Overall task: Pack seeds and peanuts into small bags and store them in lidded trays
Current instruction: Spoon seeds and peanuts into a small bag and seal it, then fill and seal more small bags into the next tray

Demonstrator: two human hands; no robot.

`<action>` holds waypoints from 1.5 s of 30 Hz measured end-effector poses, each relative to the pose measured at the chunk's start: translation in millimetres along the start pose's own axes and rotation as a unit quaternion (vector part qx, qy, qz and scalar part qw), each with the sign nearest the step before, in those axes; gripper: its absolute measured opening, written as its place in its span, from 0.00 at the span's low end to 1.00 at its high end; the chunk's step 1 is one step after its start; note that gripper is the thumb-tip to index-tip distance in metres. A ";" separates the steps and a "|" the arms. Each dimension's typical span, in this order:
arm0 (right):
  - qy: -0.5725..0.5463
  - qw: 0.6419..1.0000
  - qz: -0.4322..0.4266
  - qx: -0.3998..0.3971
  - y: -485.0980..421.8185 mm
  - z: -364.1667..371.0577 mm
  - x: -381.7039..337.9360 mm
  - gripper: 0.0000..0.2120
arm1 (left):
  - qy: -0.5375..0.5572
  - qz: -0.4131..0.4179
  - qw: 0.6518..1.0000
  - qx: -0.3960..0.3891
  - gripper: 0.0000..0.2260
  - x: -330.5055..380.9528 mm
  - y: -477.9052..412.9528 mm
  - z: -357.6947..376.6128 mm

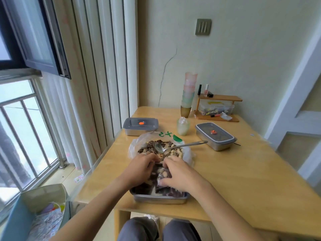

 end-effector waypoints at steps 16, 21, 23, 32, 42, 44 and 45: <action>-0.008 0.999 -0.029 -0.037 -0.8 0.4 8.2 0.30 | 0.044 -0.029 0.998 -0.018 0.08 -6.1 1.9 3.6; -0.102 0.994 -0.019 -0.033 -12.3 -37.3 29.6 0.18 | 0.096 -0.019 0.995 0.013 0.17 -19.9 -7.1 -2.6; -0.135 0.991 -0.014 0.019 -23.0 -54.7 43.0 0.10 | 0.064 -0.009 0.995 0.072 0.20 -34.9 -15.7 -4.3; -0.082 0.971 0.114 0.194 -126.0 -82.2 139.1 0.09 | -0.047 -0.031 0.989 0.134 0.21 -96.5 -51.1 6.8; -0.036 0.962 0.105 0.250 -217.0 -101.4 191.8 0.11 | 0.003 -0.045 0.996 0.076 0.24 -108.4 -51.0 28.0; -0.033 0.962 0.114 0.247 -228.5 -98.5 195.0 0.11 | 0.002 -0.044 0.997 0.066 0.24 -108.0 -51.6 27.5; -0.029 0.964 0.121 0.233 -232.6 -96.1 194.3 0.10 | 0.003 -0.044 0.997 0.064 0.23 -108.0 -52.1 27.4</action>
Point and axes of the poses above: each hand's wrist, its own y-axis away from the middle knuckle, its own z-axis out of the palm, x = y × z, the point moved 1 cm from there along -y, towards the middle knuckle, and after that the axes turned 4 degrees about -z, right-handed, at the moved point
